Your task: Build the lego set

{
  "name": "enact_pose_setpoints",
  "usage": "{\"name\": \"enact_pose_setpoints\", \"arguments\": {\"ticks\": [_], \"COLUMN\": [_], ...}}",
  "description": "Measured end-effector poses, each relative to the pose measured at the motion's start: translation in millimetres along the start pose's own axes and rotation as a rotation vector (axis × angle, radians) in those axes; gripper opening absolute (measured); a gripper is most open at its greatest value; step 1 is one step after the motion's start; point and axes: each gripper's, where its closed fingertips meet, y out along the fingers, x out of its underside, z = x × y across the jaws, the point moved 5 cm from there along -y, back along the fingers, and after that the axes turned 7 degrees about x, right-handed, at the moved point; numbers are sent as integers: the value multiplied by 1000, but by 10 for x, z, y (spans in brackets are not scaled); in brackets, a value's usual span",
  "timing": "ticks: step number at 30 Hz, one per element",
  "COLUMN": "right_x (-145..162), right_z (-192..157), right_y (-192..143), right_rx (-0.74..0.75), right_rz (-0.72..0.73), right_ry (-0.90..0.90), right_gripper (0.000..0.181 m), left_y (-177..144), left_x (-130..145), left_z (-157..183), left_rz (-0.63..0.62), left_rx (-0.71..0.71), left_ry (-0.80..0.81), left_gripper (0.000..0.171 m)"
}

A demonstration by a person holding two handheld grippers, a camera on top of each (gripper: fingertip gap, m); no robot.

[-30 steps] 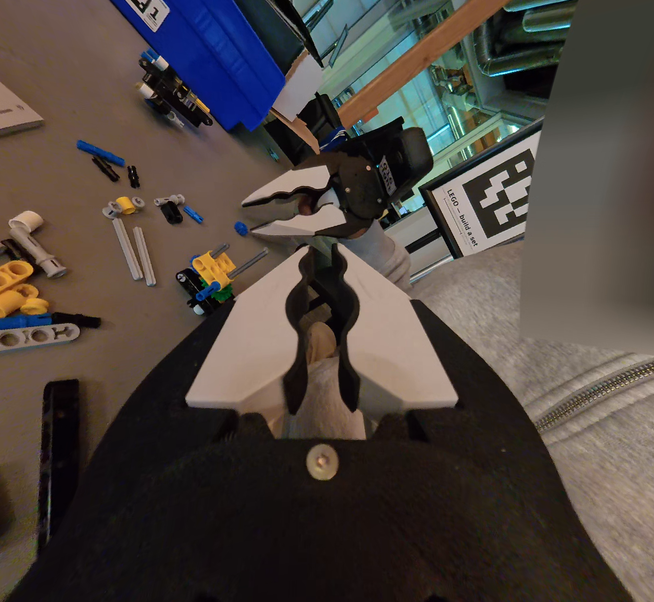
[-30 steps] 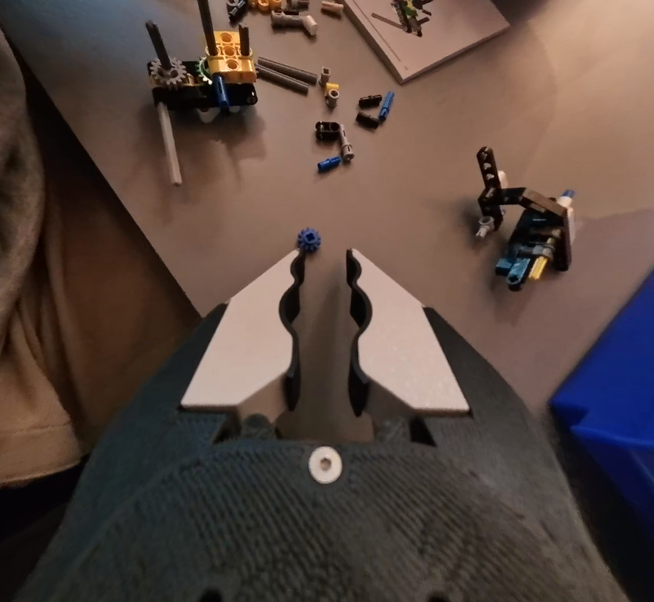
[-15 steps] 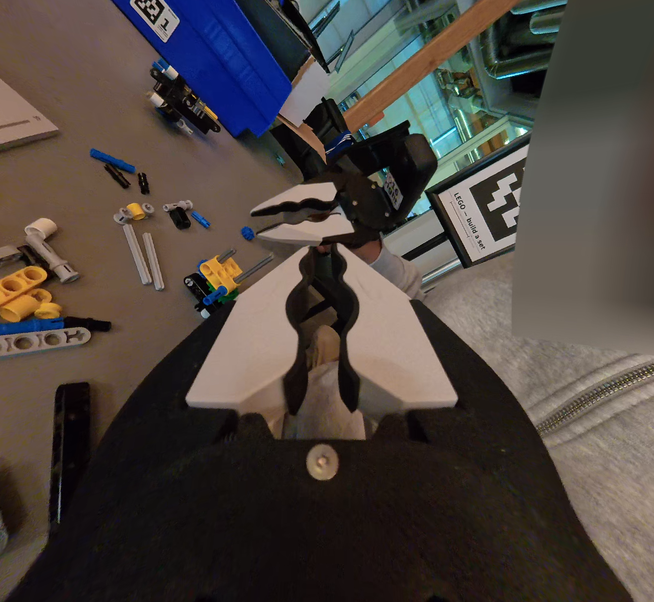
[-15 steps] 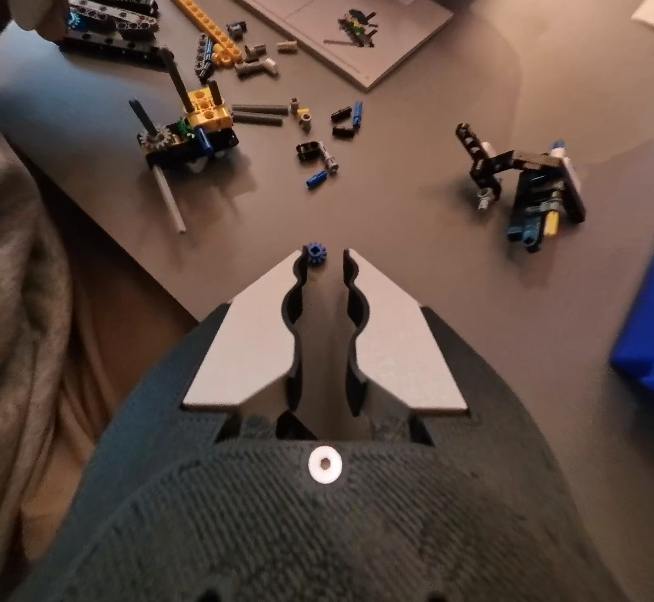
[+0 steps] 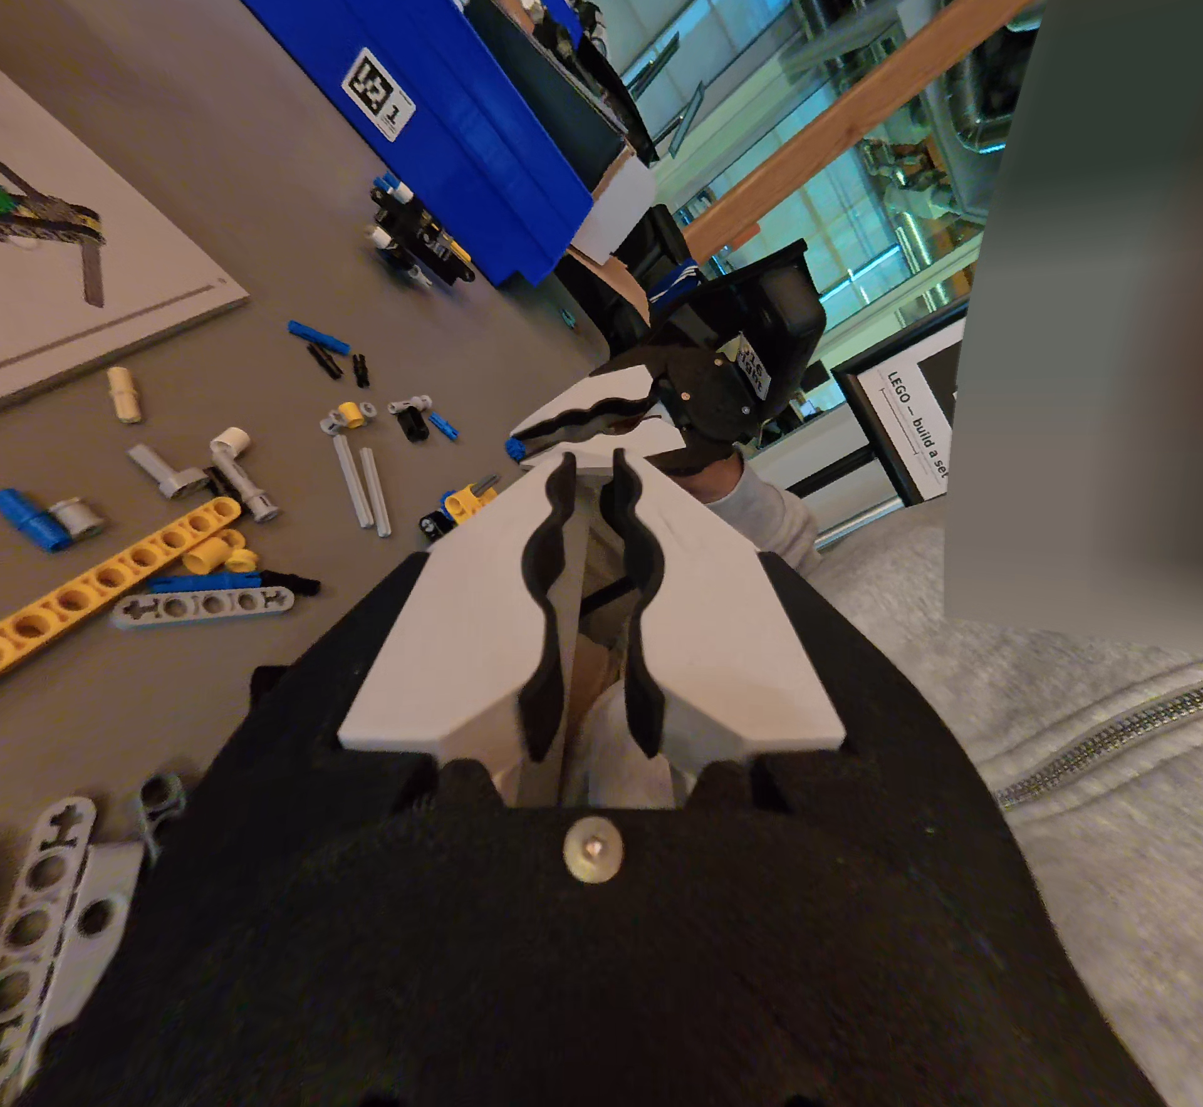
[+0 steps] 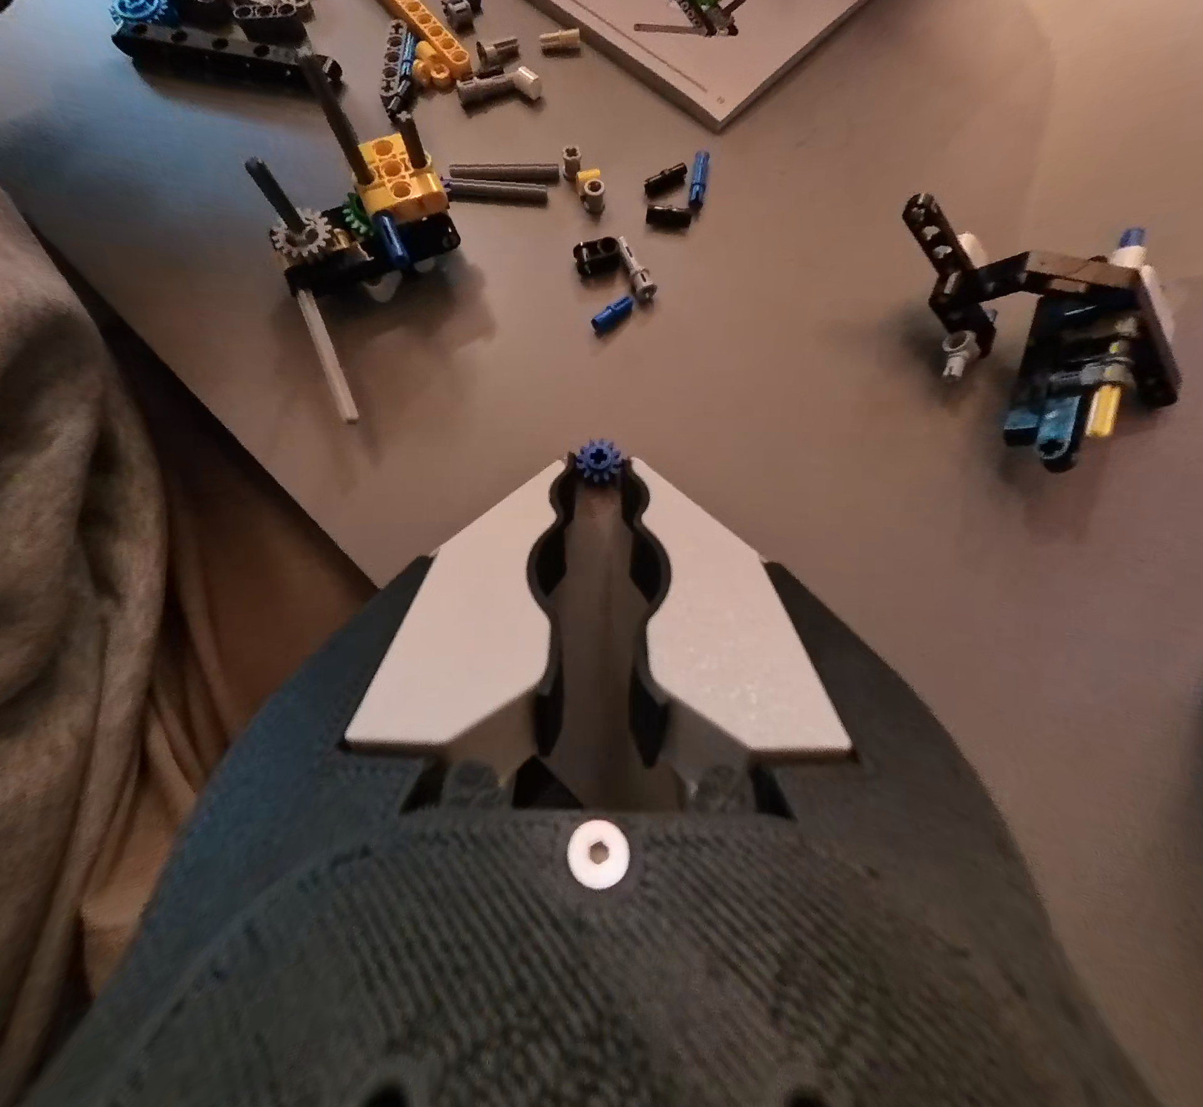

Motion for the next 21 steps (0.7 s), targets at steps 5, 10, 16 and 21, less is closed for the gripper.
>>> {"name": "enact_pose_setpoints", "arguments": {"ticks": [5, 10, 16, 21], "right_x": [-58, -245, -577, -737], "right_z": [-55, -190, -377, -462], "right_y": [15, 2, -112, -121], "right_rx": [7, -6, -20, -34], "right_rz": [6, 64, 171, 209], "right_ry": [22, 92, 117, 158], "right_gripper": [12, 12, 11, 11], "left_y": [-32, 33, 278, 363], "left_x": [3, 84, 247, 293], "left_z": [-38, -67, -24, -100], "left_rz": [-24, -86, -189, -266], "left_rx": [-55, -88, -63, -181], "left_ry": [51, 171, 266, 381], "left_gripper": [16, 41, 50, 33]}}
